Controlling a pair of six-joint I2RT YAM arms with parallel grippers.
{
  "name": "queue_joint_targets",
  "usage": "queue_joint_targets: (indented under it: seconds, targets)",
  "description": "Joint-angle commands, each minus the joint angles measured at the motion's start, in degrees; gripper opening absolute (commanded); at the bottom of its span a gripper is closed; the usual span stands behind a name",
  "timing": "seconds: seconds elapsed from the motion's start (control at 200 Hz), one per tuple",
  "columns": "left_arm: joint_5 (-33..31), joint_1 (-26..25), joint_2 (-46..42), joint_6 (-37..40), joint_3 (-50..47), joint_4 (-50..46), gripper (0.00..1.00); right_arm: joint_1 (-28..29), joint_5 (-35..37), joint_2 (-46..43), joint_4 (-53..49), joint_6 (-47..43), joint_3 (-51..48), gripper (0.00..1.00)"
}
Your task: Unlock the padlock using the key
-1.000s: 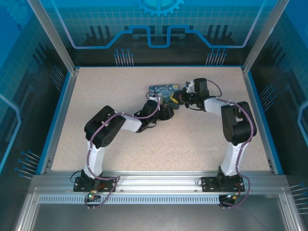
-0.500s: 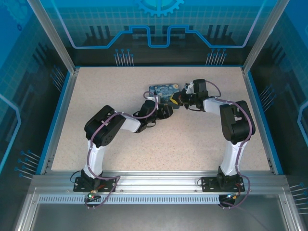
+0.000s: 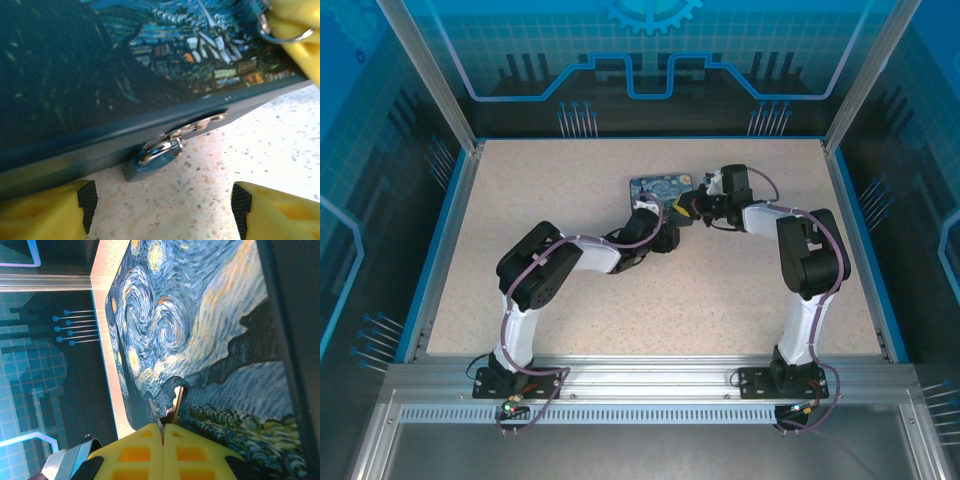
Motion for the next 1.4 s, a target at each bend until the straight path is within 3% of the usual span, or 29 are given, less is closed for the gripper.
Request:
queue_joint_targets:
  seconds: [0.0,0.195,0.485,0.905,1.241,1.396]
  targets:
    - [-5.9,-0.6,1.6,4.3,2.3,-4.2,0.73,0.4,0.1,0.5,-0.8,0.4,0.7,0.00]
    - [-4.2,-1.2,2.9,3.9,4.6,-4.9,0.74,0.4,-0.1,1.0,-0.6,0.2,0.7,0.00]
    - [4.1,-1.2,5.8,0.6,8.6,-3.8,0.75,0.4,-0.2,1.9,0.0,0.5,0.5,0.00]
    - [16.0,3.2,5.3,-11.2,4.1,9.9,0.74,0.2,-0.1,2.7,0.3,0.8,0.6,0.00]
    - [15.7,4.3,6.2,-13.9,3.5,9.9,0.68,0.2,0.0,2.7,0.3,1.2,0.8,0.00]
    - [16.4,4.3,6.6,-13.8,3.6,10.6,0.60,0.2,0.0,2.7,0.2,1.2,0.9,0.00]
